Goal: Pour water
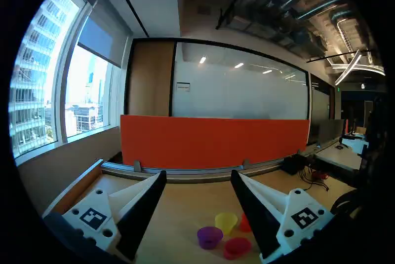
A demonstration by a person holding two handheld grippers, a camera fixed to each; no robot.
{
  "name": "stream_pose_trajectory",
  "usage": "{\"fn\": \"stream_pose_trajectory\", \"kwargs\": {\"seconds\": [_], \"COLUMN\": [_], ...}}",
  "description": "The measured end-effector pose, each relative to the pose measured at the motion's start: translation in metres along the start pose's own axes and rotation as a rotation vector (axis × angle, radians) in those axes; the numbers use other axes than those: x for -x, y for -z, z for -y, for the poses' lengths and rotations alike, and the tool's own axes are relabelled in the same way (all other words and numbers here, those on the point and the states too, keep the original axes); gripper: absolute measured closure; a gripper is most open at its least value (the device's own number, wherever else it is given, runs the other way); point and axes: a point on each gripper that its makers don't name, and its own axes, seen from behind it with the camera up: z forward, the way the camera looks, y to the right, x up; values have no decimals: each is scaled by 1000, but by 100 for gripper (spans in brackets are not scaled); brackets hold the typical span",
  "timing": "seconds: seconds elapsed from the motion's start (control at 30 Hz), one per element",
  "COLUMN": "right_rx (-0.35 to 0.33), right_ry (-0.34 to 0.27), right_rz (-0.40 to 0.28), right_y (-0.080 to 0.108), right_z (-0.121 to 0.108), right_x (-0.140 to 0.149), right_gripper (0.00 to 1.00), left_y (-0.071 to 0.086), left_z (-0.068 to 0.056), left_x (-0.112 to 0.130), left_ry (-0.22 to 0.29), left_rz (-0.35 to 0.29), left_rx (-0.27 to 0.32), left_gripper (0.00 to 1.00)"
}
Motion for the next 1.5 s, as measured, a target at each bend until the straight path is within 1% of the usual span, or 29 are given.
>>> {"fn": "stream_pose_trajectory", "kwargs": {"seconds": [0.2, 0.3, 0.43, 0.57, 0.7, 0.8, 0.9, 1.0, 1.1, 1.2, 1.37, 1.5], "right_rx": [-29, -48, -89, -161, -244, -310, -373, -416, -441, -446, -462, -478], "right_ry": [-6, 5, 22, 24, 26, 27, 6, -12, -3, 9, 19, 26], "right_rz": [13, 19, 20, 16, 4, -2, -1, 2, 7, 12, 13, 23], "right_y": [-3, -4, -4, -3, 0, 4, 8, 10, 10, 8, 9, 10], "right_z": [3, 6, 12, 24, 37, 47, 57, 62, 64, 64, 66, 70], "right_x": [-1, -1, -4, -8, -12, -16, -21, -23, -23, -23, -23, -21], "right_gripper": [1, 1, 1, 1, 1, 1, 1, 1, 1, 1, 1, 1], "left_y": [-4, -5, -5, -7, -7, -6, -3, 1, 3, 3, 3, 5], "left_z": [-7, -10, -19, -33, -48, -62, -78, -92, -105, -114, -123, -130], "left_x": [-4, -5, -4, -5, -7, -10, -13, -14, -14, -16, -18, -13], "left_ry": [13, -6, -34, -44, -32, -26, -25, -19, -14, -9, -4, -8], "left_rz": [15, 14, 16, 22, 16, 8, 2, 6, 8, 5, 1, 10], "left_rx": [47, 65, 107, 163, 222, 283, 350, 407, 458, 502, 547, 581], "left_gripper": [4, 4, 4, 4, 4, 4, 4, 4, 4, 4, 4, 4]}}
